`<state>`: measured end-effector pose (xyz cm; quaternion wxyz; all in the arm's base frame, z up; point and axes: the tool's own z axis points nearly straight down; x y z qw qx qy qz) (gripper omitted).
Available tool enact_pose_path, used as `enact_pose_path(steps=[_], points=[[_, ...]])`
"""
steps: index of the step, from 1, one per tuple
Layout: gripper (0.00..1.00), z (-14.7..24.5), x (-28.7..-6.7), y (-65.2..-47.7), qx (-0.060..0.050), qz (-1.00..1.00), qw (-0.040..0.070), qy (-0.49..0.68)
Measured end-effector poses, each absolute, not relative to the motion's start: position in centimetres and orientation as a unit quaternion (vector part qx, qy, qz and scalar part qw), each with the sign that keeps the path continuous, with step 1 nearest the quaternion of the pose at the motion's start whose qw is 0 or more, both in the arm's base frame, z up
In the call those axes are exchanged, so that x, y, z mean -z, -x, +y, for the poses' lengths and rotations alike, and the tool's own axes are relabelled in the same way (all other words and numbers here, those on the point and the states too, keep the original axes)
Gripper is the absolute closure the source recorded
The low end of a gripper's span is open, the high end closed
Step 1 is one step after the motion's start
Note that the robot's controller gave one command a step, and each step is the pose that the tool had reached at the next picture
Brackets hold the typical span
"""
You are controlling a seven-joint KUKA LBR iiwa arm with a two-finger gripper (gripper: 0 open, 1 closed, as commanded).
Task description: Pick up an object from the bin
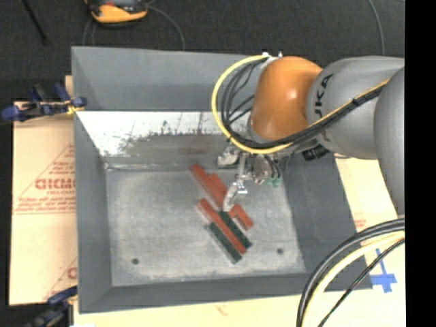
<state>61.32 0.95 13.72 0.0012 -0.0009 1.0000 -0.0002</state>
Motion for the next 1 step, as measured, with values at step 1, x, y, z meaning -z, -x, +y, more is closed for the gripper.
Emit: enact_pose_path(steps=[1], points=[[0.0, 0.95, -13.72, -61.32, 0.0, 1.0, 0.001, 0.001]])
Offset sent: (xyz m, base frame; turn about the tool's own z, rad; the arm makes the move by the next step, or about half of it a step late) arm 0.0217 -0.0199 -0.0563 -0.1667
